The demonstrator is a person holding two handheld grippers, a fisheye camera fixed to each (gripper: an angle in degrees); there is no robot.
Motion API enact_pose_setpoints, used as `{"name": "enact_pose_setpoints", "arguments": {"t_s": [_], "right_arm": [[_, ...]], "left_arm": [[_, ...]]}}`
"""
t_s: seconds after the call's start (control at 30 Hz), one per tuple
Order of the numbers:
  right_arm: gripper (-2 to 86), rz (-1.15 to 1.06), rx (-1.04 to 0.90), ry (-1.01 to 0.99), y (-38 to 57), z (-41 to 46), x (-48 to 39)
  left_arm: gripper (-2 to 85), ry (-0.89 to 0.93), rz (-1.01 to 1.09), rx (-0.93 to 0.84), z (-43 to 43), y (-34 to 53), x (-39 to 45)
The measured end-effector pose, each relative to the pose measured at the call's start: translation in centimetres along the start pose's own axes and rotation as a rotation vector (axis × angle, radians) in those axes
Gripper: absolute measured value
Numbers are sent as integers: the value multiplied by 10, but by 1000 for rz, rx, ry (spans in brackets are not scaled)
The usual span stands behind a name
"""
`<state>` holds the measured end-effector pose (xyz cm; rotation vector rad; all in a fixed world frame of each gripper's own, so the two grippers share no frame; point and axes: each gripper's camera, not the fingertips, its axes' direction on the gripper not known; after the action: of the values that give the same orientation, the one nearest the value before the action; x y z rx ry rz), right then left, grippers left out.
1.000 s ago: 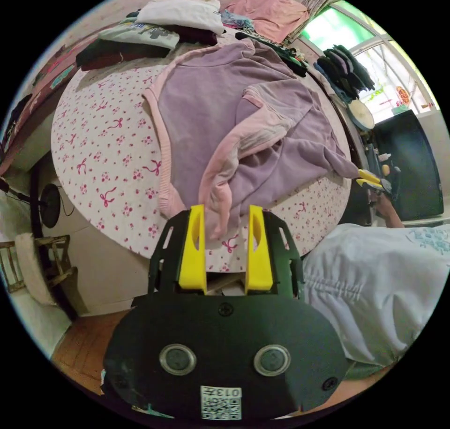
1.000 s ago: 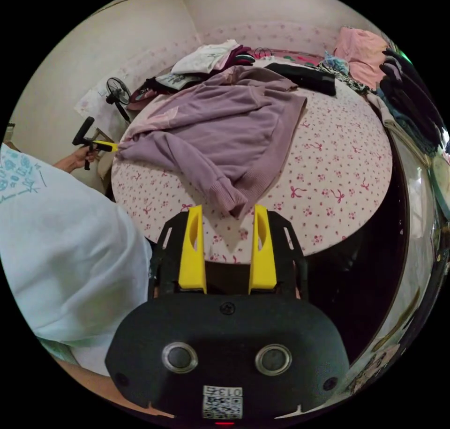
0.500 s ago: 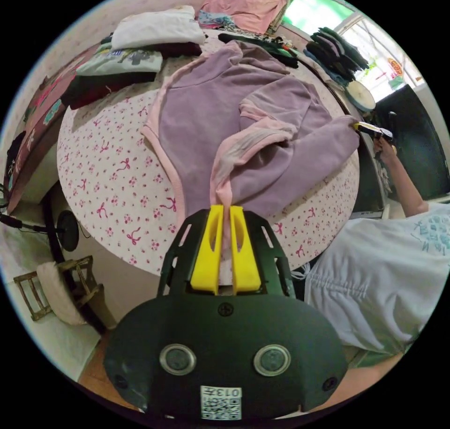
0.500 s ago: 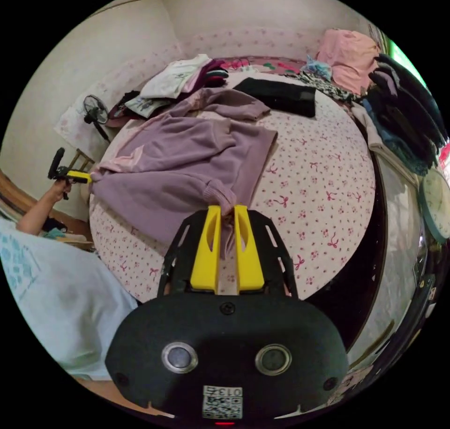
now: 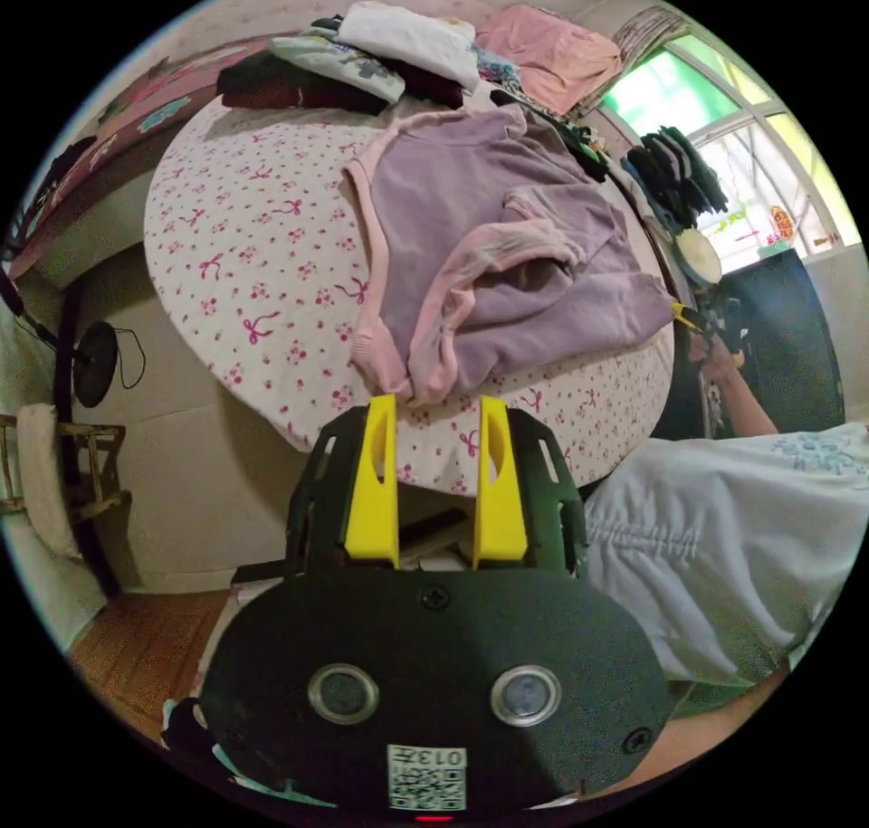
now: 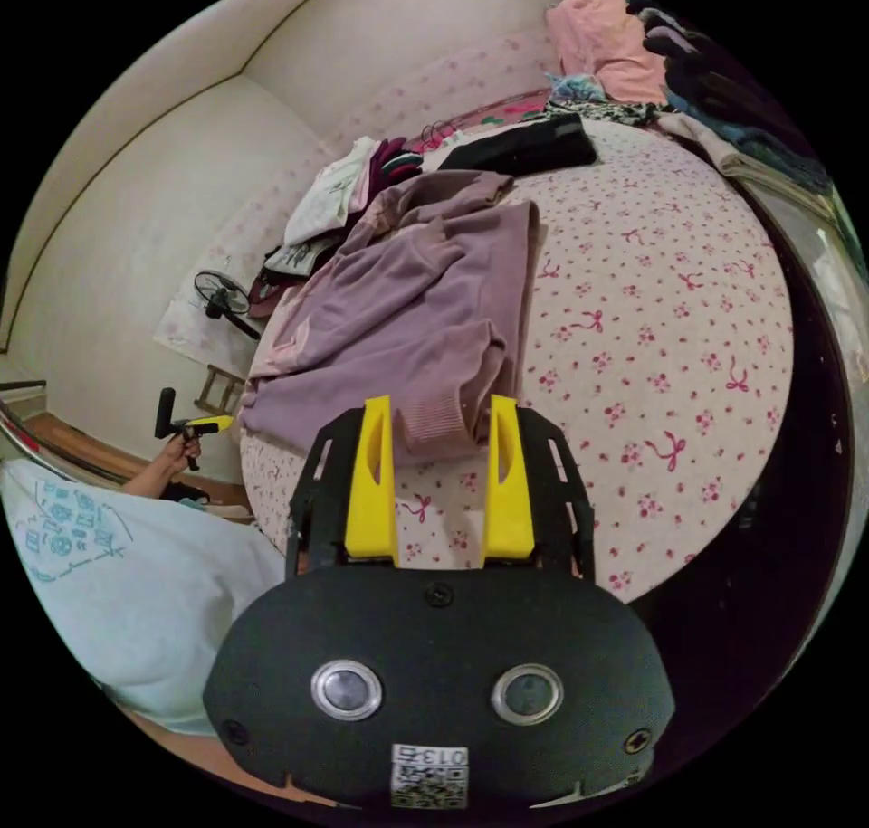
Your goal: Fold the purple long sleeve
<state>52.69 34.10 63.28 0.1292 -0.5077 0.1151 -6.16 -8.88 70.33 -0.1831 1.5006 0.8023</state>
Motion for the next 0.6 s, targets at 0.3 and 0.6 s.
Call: {"name": "enact_pose_setpoints", "arguments": {"t_s": [0.3, 0.6], "right_arm": [[65, -104, -220, 34, -25, 23, -8], [58, -105, -280, 85, -16, -18, -35]], "left_arm": [[42, -212, 111, -200, 32, -39, 27], [13, -130, 228, -267, 2, -46, 45]]}}
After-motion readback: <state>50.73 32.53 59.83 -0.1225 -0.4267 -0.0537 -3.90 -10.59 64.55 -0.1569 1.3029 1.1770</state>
